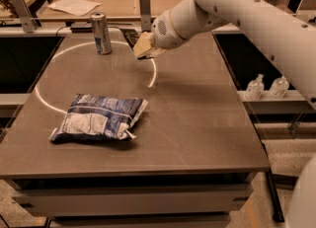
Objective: Move rxbar chocolate near redbull can
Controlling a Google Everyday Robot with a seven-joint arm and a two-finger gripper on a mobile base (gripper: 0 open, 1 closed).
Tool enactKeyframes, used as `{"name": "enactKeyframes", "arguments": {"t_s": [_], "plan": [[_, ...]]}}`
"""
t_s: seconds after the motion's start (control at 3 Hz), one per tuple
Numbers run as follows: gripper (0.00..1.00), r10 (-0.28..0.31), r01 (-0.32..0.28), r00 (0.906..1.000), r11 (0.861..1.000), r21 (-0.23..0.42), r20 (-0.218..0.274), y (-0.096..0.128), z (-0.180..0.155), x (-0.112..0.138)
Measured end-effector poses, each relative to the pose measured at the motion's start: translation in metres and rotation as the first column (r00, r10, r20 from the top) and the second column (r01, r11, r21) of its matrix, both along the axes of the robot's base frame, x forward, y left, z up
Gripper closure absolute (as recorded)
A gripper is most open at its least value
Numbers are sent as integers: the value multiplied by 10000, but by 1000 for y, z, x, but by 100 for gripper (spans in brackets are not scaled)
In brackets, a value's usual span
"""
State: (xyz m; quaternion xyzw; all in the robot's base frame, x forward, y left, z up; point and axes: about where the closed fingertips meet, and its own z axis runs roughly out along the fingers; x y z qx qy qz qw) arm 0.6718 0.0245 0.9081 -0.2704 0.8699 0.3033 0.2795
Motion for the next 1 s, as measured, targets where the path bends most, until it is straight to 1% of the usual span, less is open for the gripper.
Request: {"name": "enactKeyframes", "arguments": {"t_s": [0.33,0.67,1.0], "plan": [[100,654,-651,9968,9979,-75,451,13,7,22],[100,971,-955,9933,9950,-288,630,19,7,43],[100,1229,-1190,9911,9902,-725,516,22,-5,61]]}}
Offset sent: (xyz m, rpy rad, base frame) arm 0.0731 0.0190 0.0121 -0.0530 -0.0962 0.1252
